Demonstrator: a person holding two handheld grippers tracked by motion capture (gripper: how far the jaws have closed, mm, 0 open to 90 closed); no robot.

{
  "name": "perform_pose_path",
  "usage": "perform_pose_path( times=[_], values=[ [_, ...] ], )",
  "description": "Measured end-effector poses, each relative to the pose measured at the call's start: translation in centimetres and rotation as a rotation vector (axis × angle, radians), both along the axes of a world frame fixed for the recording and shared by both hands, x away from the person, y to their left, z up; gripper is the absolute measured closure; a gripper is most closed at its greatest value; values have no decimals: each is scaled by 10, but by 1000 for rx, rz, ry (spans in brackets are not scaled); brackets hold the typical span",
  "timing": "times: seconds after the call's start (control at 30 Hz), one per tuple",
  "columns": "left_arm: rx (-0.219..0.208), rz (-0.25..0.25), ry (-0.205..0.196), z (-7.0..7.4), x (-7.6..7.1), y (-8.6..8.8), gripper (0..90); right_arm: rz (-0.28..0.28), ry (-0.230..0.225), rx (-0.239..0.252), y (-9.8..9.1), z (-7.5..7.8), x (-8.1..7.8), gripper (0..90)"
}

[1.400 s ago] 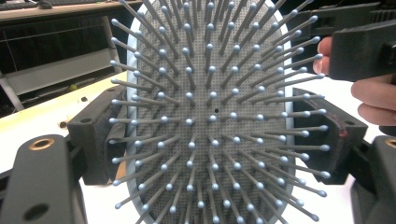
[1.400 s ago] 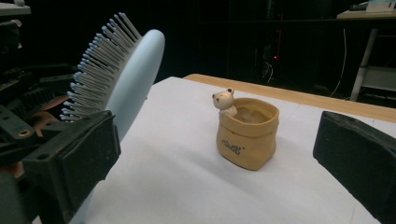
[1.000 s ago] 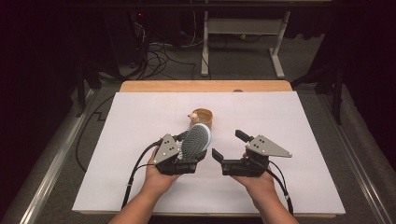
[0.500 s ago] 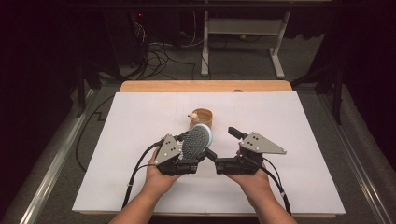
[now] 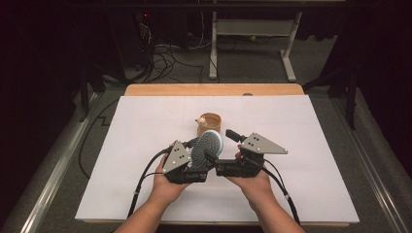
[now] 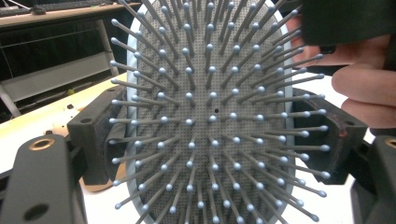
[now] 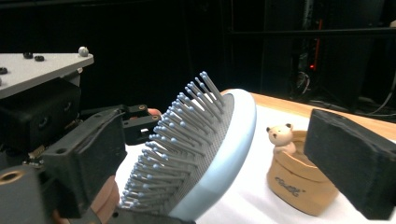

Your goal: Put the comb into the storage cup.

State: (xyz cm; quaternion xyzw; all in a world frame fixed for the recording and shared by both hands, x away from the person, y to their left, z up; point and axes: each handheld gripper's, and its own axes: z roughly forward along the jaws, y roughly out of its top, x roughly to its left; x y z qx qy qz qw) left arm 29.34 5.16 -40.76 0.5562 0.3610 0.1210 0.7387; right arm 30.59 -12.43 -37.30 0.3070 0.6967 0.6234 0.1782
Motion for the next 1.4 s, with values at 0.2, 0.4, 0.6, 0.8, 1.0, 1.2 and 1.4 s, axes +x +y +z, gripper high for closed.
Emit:
perform_pose_path(
  times=[0.2, 0.4, 0.6, 0.8, 1.0, 1.2, 1.4],
  values=[
    [0, -1, -6, 1, -1, 0, 208, 21, 27, 21, 3, -3, 4, 167],
    [0, 0, -7, 1, -2, -1, 208, 42, 56, 47, 3, -4, 7, 233],
    [2, 5, -10, 1, -2, -1, 208, 61, 87, 78, 3, -6, 9, 299],
    [4, 8, -11, 1, -2, -1, 208, 80, 119, 106, 4, -7, 10, 364],
    [5, 13, -10, 1, -2, -2, 208, 80, 156, 118, 4, -8, 10, 382],
    [10, 14, -9, 1, -2, -2, 208, 80, 164, 117, 4, -7, 10, 425],
    [4, 15, -11, 2, -2, -2, 208, 83, 186, 128, 4, -6, 10, 450]
  ],
)
